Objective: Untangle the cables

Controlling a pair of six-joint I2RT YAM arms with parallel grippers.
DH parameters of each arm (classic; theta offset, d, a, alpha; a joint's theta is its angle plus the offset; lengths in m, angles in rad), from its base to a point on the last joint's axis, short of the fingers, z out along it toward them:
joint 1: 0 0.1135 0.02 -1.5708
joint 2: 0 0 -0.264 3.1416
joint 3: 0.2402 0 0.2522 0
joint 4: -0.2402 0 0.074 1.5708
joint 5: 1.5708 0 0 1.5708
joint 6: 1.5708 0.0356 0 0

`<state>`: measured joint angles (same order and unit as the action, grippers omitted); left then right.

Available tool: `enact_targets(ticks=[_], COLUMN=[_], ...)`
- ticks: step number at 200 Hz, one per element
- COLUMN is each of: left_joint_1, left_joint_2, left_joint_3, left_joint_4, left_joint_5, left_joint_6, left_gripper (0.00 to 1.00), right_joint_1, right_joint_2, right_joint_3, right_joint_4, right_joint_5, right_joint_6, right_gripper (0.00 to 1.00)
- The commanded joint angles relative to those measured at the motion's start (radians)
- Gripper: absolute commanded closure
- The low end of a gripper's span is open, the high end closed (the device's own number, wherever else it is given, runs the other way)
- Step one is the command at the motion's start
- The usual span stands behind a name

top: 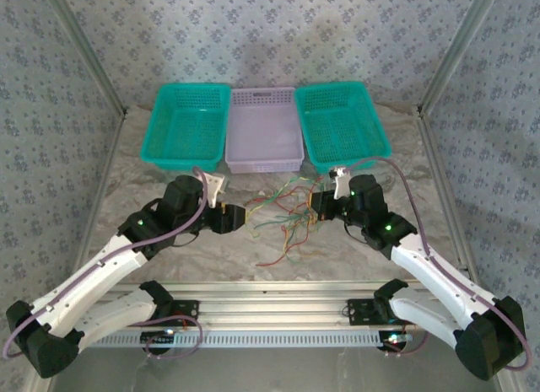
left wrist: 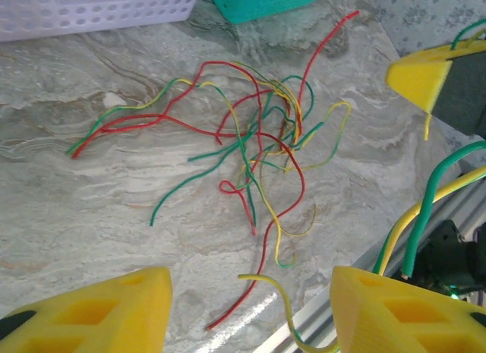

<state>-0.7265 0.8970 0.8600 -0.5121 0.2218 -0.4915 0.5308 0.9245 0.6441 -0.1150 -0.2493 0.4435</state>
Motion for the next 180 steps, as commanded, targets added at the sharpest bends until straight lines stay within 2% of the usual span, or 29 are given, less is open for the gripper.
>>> enact_targets(ticks=[1, 25, 58, 84, 127, 180], left_joint_1=[0.002, 0.003, 0.003, 0.002, 0.018, 0.029], left_joint_2=[0.0, -0.037, -0.071, -0.084, -0.221, -0.227], left_joint_3=[-0.006, -0.017, -0.063, -0.085, -0.172, -0.205], left_joint_4=[0.07, 0.075, 0.153, 0.173, 0.344, 0.442], left_joint_5=[0.084, 0.092, 0.144, 0.107, 0.073, 0.113], left_joint_6=[-0.013, -0.016, -0.052, -0.079, -0.198, -0.285], left_gripper=[0.38, 0.3, 0.28, 0.27, 0.17, 0.18], right_joint_1=[0.006, 0.009, 0.015, 0.026, 0.041, 0.048], right_joint_2=[-0.011, -0.01, -0.003, 0.005, 0.025, 0.032], right_joint_3=[-0.002, -0.003, -0.002, 0.001, -0.009, -0.007], right_joint_4=[0.004, -0.009, 0.011, 0.026, 0.037, 0.042], right_joint_5=[0.012, 0.045, 0.039, 0.028, 0.02, 0.019], right_joint_6=[-0.002, 0.003, 0.012, 0.002, -0.009, -0.016], right_gripper=[1.0, 1.0, 1.0, 1.0, 1.0, 1.0])
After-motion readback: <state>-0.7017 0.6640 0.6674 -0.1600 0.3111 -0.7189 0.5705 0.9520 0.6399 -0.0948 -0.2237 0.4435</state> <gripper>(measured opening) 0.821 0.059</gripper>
